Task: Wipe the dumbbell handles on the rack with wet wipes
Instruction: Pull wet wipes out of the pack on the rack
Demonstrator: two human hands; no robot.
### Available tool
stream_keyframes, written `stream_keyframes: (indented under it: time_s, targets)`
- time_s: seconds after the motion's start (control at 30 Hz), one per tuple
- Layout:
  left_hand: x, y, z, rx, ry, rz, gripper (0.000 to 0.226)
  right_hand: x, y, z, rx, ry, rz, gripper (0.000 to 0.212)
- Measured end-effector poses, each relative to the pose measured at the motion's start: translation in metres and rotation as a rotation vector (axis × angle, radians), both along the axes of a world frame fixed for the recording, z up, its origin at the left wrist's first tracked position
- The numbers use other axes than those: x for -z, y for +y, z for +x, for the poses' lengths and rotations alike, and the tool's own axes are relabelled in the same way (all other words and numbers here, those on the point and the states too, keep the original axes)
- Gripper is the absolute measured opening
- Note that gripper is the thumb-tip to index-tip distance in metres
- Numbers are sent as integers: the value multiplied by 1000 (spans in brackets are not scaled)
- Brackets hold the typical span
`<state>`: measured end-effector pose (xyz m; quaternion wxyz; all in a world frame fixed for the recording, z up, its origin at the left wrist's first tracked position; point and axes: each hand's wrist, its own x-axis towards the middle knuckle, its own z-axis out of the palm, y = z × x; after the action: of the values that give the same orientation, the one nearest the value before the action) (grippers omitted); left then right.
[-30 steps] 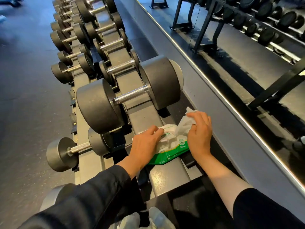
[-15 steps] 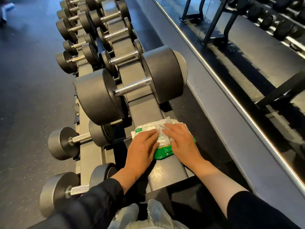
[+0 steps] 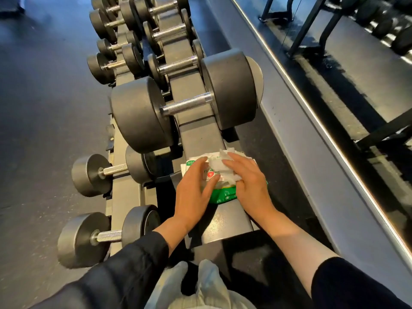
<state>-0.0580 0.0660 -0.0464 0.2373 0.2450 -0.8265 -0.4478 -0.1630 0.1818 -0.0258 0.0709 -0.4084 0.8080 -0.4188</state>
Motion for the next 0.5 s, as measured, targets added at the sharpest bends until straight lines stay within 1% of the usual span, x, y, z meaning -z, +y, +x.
stream_keyframes:
  time_s: [0.07, 0.13, 0.2, 0.3, 0.4, 0.47, 0.5]
  targets:
    - [-13, 3, -1, -14, 72, 159, 58, -9, -11, 7, -22, -10, -66, 45]
    - [-28, 3, -4, -30, 151, 240, 55, -17, -23, 13, -46, -22, -114, 45]
    - [-39, -1, -3, -93, 220, 238, 41, -23, -35, 21, -85, -59, -116, 47]
    - [-47, -12, 5, -215, 291, 217, 29, -30, -57, 32, -193, -77, -130, 54]
    - [-50, -27, 19, -352, 293, 206, 19, -34, -73, 44, -313, -103, -145, 65]
    - [-50, -37, 29, -405, 286, 178, 17, -33, -79, 52, -327, -126, -148, 67]
    - [-49, -41, 35, -428, 285, 170, 17, -33, -83, 56, -306, -111, -152, 64]
